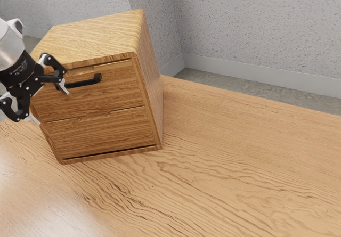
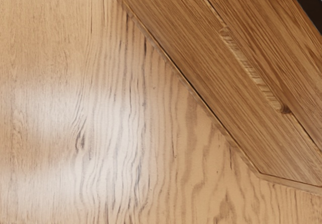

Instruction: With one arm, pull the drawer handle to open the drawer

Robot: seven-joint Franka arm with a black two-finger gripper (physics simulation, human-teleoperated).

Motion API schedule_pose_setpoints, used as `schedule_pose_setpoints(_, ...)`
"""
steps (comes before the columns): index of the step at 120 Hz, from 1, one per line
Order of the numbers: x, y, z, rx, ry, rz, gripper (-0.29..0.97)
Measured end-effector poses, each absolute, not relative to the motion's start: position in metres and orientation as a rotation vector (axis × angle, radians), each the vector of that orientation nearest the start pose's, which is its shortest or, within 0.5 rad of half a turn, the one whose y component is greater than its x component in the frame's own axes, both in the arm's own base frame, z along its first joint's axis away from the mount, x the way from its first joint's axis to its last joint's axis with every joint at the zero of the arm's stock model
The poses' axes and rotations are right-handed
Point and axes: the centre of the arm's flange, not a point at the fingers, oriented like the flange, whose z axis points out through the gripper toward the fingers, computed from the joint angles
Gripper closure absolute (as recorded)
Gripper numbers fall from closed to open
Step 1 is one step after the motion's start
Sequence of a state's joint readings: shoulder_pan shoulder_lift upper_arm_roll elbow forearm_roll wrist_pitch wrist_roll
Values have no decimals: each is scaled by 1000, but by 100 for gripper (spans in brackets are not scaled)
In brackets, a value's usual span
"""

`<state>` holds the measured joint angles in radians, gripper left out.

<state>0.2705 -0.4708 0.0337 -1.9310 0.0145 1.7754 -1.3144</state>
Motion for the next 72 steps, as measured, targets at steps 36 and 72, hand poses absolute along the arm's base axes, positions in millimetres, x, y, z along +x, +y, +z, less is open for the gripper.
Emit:
schedule_pose_setpoints(36, 413, 139, 689, 1692, 2345, 495, 0)
schedule_pose_setpoints(72, 432, 131, 684, 1478, 2445, 515, 0)
